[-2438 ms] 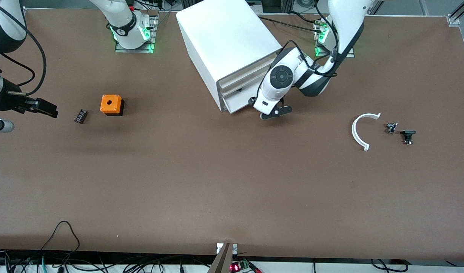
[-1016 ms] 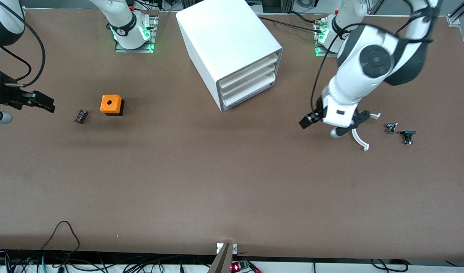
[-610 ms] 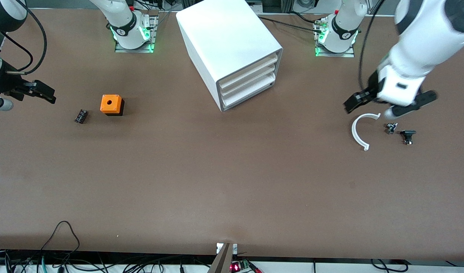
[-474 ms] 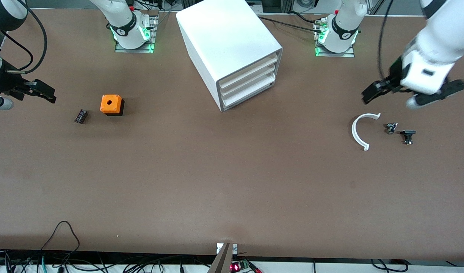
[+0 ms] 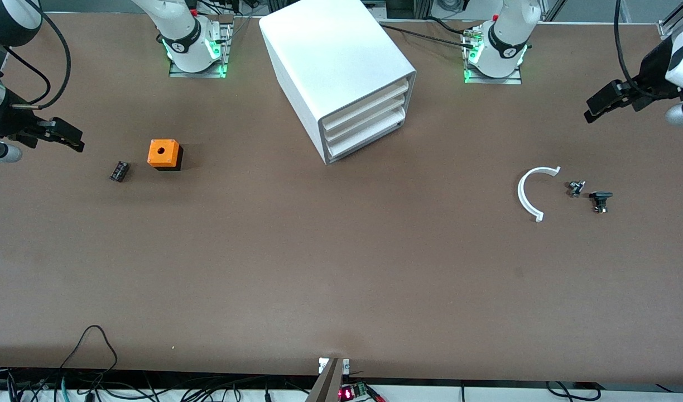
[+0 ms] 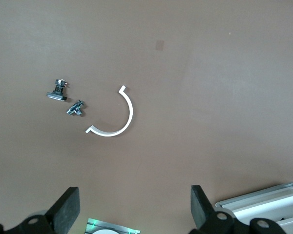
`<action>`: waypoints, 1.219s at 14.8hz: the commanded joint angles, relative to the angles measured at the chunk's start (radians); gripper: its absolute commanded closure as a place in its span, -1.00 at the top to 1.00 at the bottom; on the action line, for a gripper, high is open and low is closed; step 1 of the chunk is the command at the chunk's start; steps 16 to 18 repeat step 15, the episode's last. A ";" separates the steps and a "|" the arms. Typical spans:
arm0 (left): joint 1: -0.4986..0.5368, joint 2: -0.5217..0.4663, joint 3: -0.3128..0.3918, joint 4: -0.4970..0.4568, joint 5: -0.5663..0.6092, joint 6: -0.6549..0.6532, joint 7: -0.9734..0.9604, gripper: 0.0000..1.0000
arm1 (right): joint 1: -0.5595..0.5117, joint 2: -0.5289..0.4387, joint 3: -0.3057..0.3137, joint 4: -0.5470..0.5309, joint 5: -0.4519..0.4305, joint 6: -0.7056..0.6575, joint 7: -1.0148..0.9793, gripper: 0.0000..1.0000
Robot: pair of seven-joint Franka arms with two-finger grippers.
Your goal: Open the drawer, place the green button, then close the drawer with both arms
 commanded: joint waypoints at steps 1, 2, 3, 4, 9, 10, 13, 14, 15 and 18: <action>-0.010 0.035 0.006 0.032 0.001 -0.011 0.079 1.00 | -0.004 -0.026 0.005 -0.023 0.016 0.002 -0.016 1.00; -0.005 0.037 0.008 0.033 -0.001 -0.007 0.115 1.00 | -0.004 -0.026 0.005 -0.022 0.016 0.003 -0.016 1.00; -0.005 0.038 0.008 0.033 0.001 -0.007 0.146 1.00 | -0.004 -0.025 0.003 -0.022 0.016 0.003 -0.016 1.00; -0.005 0.040 0.008 0.033 0.002 -0.007 0.154 1.00 | -0.004 -0.025 0.005 -0.022 0.016 0.006 -0.015 1.00; -0.007 0.041 -0.003 0.033 0.021 -0.009 0.157 1.00 | -0.004 -0.021 0.005 -0.020 0.016 0.011 -0.018 1.00; -0.007 0.041 -0.004 0.033 0.021 -0.010 0.157 1.00 | -0.004 -0.021 0.005 -0.020 0.016 0.011 -0.019 1.00; -0.007 0.041 -0.004 0.033 0.021 -0.010 0.157 1.00 | -0.004 -0.023 0.006 -0.020 0.016 0.008 -0.019 1.00; -0.007 0.041 -0.004 0.033 0.021 -0.010 0.157 1.00 | -0.004 -0.023 0.005 -0.020 0.016 0.006 -0.021 1.00; -0.007 0.041 -0.004 0.033 0.021 -0.009 0.157 1.00 | -0.004 -0.022 0.005 -0.020 0.016 0.006 -0.021 1.00; -0.007 0.041 -0.004 0.033 0.021 -0.009 0.157 1.00 | -0.004 -0.022 0.005 -0.020 0.016 0.006 -0.021 1.00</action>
